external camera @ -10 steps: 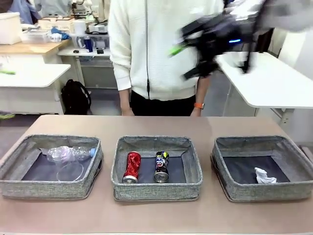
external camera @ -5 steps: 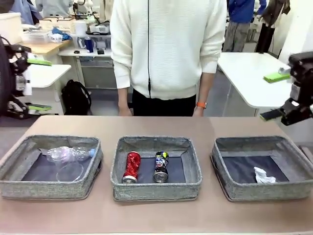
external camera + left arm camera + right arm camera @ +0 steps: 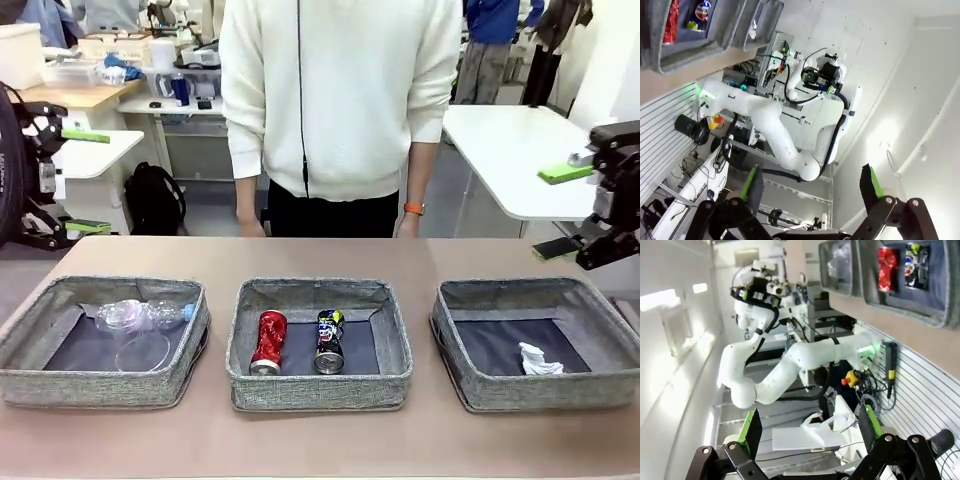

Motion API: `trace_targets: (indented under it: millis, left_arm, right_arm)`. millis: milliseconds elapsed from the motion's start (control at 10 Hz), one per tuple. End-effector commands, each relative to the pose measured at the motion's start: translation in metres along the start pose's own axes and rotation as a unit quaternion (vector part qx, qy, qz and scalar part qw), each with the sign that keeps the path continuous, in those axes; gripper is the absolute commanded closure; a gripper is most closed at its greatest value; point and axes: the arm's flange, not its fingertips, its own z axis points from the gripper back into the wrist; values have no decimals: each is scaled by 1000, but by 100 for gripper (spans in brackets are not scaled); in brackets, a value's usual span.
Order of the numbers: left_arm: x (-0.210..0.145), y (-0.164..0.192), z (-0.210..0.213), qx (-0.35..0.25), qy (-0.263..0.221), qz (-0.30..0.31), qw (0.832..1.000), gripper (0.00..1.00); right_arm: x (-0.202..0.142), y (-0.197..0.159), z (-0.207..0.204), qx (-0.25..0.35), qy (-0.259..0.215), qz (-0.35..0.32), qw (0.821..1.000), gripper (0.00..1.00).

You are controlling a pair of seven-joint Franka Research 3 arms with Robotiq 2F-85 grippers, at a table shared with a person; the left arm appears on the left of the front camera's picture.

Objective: Sort the waste into the appropriate baskets.
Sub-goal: Place the picked waste into the Fabric basket indicated by the person.

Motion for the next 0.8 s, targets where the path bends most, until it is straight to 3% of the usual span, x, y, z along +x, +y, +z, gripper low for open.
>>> trace_targets:
  millis: [0, 700]
  left_arm:
    - [-4, -6, 3, -2, 6, 6, 1000, 0]
    - [-4, -6, 3, -2, 6, 6, 1000, 0]
  right_arm:
    - [-1, 4, 1, 6, 0, 10, 1000, 0]
    - [-1, 4, 1, 6, 0, 10, 1000, 0]
